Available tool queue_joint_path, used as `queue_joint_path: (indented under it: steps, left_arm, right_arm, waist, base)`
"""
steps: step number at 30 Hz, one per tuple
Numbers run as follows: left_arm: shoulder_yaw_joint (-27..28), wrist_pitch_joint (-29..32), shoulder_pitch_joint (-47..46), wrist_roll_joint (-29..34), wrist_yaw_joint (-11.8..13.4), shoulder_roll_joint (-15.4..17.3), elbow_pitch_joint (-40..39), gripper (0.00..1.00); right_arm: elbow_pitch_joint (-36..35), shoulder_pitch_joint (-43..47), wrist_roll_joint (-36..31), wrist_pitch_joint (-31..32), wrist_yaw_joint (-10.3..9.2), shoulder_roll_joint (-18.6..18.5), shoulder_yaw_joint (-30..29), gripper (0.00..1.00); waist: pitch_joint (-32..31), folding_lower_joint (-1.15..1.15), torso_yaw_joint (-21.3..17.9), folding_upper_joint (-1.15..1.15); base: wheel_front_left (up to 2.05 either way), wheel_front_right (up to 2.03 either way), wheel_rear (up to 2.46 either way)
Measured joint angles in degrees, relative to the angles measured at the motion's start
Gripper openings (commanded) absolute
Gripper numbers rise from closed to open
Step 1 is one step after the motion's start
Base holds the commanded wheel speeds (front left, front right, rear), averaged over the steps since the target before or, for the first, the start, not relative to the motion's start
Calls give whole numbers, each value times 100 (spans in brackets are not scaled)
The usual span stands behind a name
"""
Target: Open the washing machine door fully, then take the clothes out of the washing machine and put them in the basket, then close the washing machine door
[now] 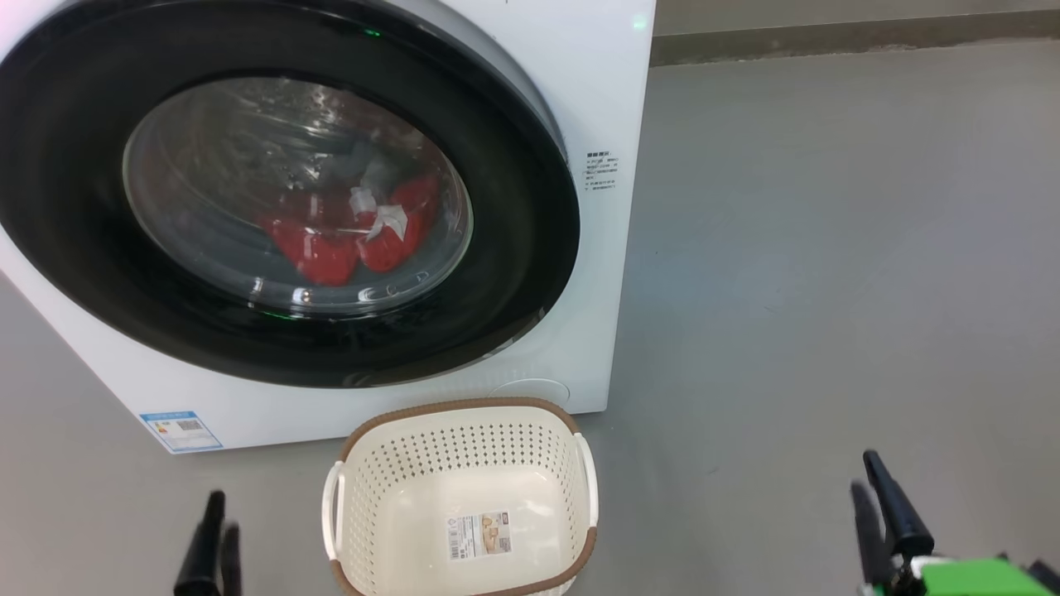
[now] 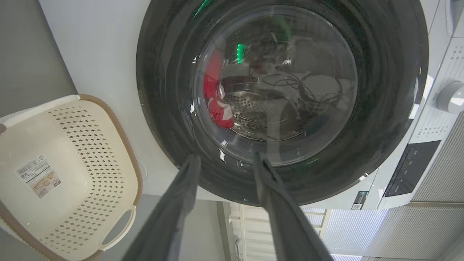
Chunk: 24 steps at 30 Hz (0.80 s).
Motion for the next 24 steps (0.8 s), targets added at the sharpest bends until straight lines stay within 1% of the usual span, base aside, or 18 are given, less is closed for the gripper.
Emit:
queue_joint_path:
  steps: [4, 9, 16, 24]
  left_arm:
    - [-46, -2, 208, 0, 5, -102, 165, 100]
    - [-102, -35, 202, 0, 5, -100, 136, 100]
    - [-212, -166, 202, 15, 7, -89, 43, 100]
    - [-347, -320, 201, 346, 24, -27, -100, 100]
  right_arm:
    - [188, 176, 0, -2, 0, 38, 8, 100]
    - [168, 181, 0, -60, 0, 37, 78, 100]
    - [115, 181, -26, -175, 0, 34, 182, 100]
    - [16, 179, -271, -305, 0, 27, 323, 100]
  waist:
    - [-3, 0, 0, 0]
    - [-15, 3, -2, 0]
    - [-7, 1, -3, 0]
    - [-7, 1, -3, 0]
  base:
    - [0, 0, 0]
    - [0, 0, 0]
    - [0, 0, 0]
    - [0, 0, 0]
